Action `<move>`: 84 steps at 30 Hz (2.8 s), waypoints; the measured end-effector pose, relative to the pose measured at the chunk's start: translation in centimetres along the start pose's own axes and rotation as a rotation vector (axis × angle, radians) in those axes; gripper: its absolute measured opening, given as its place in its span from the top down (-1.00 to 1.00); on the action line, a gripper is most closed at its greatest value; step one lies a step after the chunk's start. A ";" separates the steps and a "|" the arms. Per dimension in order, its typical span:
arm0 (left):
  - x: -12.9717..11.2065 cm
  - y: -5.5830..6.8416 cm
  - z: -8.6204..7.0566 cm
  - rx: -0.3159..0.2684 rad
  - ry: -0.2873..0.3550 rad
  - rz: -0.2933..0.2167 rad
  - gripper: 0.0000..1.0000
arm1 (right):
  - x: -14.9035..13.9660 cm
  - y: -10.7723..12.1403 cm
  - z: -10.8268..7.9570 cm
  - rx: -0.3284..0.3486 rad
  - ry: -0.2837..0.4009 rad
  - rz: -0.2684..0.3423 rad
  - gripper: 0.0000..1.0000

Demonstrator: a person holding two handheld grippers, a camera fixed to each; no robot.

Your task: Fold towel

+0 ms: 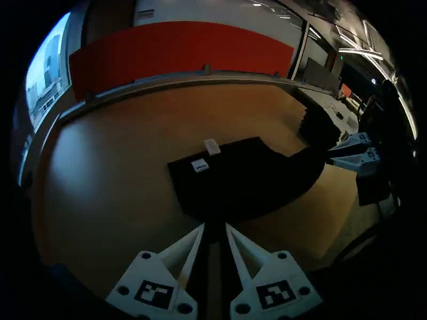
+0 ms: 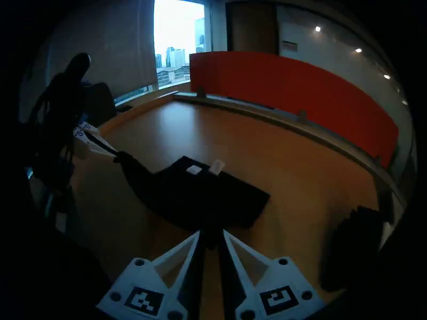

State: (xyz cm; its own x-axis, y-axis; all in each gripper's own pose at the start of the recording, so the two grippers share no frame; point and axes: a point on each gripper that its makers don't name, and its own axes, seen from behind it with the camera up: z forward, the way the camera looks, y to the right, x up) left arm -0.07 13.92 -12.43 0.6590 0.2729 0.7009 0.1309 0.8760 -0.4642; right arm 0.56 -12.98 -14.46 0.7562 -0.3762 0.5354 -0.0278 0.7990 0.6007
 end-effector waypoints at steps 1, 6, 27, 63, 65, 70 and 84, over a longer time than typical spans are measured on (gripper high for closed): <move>0.0 0.0 0.1 0.000 0.000 -0.001 0.77 | 0.0 0.0 0.0 0.000 -0.001 -0.001 0.69; 0.6 -0.1 0.6 0.001 0.007 -0.007 0.77 | 0.2 0.4 0.4 -0.006 -0.005 -0.010 0.69; 4.3 -2.3 5.7 0.013 0.032 -0.055 0.77 | 1.8 5.5 5.4 -0.043 -0.033 -0.022 0.69; 4.1 -5.4 13.5 0.059 -0.018 -0.030 0.73 | -0.9 9.0 12.8 -0.063 -0.117 0.014 0.69; 4.1 -5.5 13.6 0.062 -0.020 -0.023 0.73 | -1.0 9.1 13.0 -0.064 -0.118 0.014 0.69; 4.0 -5.6 13.9 0.067 -0.024 -0.013 0.73 | -1.1 9.3 13.3 -0.066 -0.120 0.011 0.69; 3.8 -6.9 15.2 0.096 -0.045 0.016 0.50 | -1.6 10.1 14.7 -0.087 -0.138 0.015 0.58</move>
State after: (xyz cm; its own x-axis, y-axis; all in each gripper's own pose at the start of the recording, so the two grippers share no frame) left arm -9.72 14.93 1.69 0.6259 0.3026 0.7188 0.0480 0.9050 -0.4228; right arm -10.50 -11.16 -0.52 0.6590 -0.4202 0.6238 0.0234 0.8404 0.5414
